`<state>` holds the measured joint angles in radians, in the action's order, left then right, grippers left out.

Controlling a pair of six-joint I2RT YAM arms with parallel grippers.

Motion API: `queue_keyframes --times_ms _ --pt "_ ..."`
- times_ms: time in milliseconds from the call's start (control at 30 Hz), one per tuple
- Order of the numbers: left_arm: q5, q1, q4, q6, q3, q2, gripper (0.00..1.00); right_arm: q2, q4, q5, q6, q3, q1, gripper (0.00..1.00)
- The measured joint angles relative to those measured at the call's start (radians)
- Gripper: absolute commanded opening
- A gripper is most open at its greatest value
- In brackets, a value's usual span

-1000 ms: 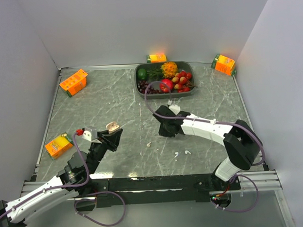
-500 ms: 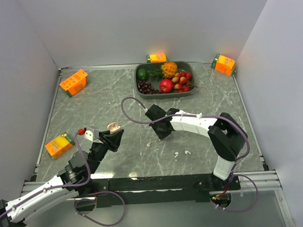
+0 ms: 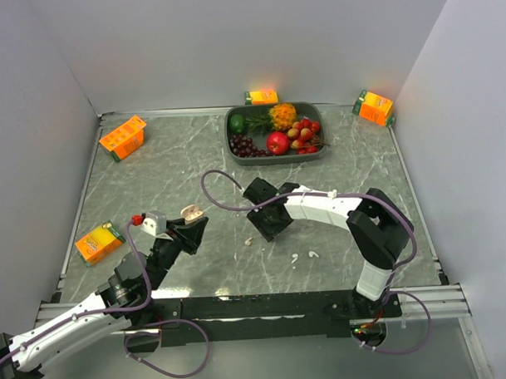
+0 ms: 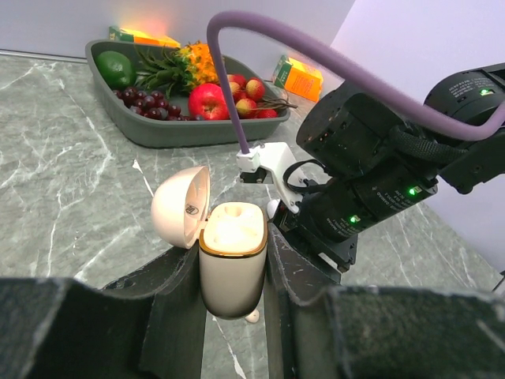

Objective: Insert the wireless bluetooth earbuds into the charging case
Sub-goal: Pick up the earbud from the center of the board.

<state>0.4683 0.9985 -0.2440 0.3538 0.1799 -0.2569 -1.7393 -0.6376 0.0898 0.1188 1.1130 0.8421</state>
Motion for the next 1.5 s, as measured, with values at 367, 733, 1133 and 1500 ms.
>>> queue_keyframes --times_ms 367,733,1133,1500 --pt "0.0 0.0 0.0 0.0 0.0 0.012 0.01 0.142 0.008 0.036 0.264 -0.017 -0.022 0.65" --pt "0.004 0.002 0.003 0.001 0.0 0.023 0.01 0.312 0.031 0.014 1.03 -0.265 -0.069 0.54" --pt "0.009 0.005 0.002 0.003 -0.006 0.033 0.01 0.293 0.09 -0.047 1.318 -0.267 -0.144 0.53" --pt "0.01 0.005 0.002 0.004 -0.011 0.044 0.01 0.211 0.099 -0.109 1.362 -0.265 -0.189 0.53"
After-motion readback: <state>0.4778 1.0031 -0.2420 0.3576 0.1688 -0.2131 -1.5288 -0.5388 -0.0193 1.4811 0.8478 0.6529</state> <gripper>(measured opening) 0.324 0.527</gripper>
